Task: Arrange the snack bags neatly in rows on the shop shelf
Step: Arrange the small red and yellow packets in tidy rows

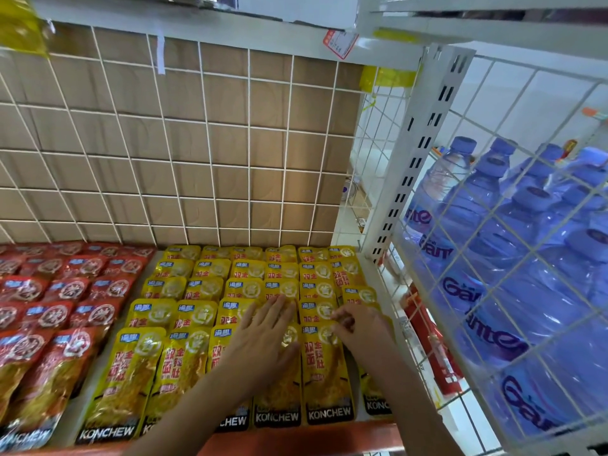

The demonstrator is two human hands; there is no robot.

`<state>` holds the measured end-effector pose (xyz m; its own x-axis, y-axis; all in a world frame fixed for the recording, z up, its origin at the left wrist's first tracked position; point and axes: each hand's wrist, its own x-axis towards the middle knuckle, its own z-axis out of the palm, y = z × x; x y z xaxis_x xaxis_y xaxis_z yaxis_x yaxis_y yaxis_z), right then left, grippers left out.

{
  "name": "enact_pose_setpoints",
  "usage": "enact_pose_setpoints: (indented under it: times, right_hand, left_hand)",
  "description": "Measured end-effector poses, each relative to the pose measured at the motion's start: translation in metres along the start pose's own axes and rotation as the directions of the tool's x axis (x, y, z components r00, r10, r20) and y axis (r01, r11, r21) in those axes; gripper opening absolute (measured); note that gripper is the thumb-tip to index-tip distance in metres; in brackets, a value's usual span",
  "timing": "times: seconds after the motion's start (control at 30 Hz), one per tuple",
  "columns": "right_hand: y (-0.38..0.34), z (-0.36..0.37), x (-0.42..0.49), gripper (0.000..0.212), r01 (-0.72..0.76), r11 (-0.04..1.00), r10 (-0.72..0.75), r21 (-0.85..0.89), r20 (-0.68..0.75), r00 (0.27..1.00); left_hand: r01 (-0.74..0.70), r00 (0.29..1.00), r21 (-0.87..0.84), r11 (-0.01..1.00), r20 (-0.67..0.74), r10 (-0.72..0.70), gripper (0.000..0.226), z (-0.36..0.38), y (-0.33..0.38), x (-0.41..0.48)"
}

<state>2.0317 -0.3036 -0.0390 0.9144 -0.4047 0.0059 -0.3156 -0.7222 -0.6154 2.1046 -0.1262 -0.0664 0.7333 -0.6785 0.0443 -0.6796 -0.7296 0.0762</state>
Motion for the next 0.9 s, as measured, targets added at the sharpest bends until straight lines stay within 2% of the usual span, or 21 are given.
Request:
enact_pose_setpoints:
  times: [0.07, 0.13, 0.23, 0.37, 0.67, 0.9]
  right_hand:
    - [-0.001, -0.001, 0.001, 0.006, 0.031, 0.999, -0.032, -0.030, -0.044, 0.999]
    - [-0.005, -0.002, 0.003, 0.018, 0.076, 0.991, -0.083, -0.108, -0.065, 0.994]
    - [-0.011, 0.000, 0.006, 0.034, 0.188, 0.965, -0.194, -0.182, -0.016, 0.981]
    - [-0.011, 0.004, 0.009, 0.043, 0.217, 0.951, -0.211, -0.222, 0.052, 0.976]
    - [-0.009, 0.001, 0.032, 0.027, 0.198, 0.951, -0.194, -0.236, 0.040, 0.980]
    - [-0.018, 0.011, 0.044, 0.019, 0.213, 0.962, -0.203, -0.171, 0.079, 0.976]
  left_hand:
    - [0.003, 1.000, -0.010, 1.000, -0.002, -0.003, 0.075, 0.001, 0.000, 0.000]
    - [-0.001, 1.000, 0.003, 1.000, -0.004, 0.001, 0.074, 0.002, 0.000, 0.000]
    - [-0.018, 1.000, 0.020, 1.000, -0.018, 0.018, 0.073, 0.004, 0.001, -0.001]
    - [-0.029, 0.999, 0.050, 0.998, -0.026, 0.031, 0.073, 0.004, 0.001, 0.000]
    - [0.053, 0.995, 0.020, 0.998, -0.091, -0.051, 0.073, 0.005, -0.002, -0.007]
    - [0.010, 0.995, 0.049, 0.999, -0.099, -0.005, 0.067, 0.009, -0.007, -0.012]
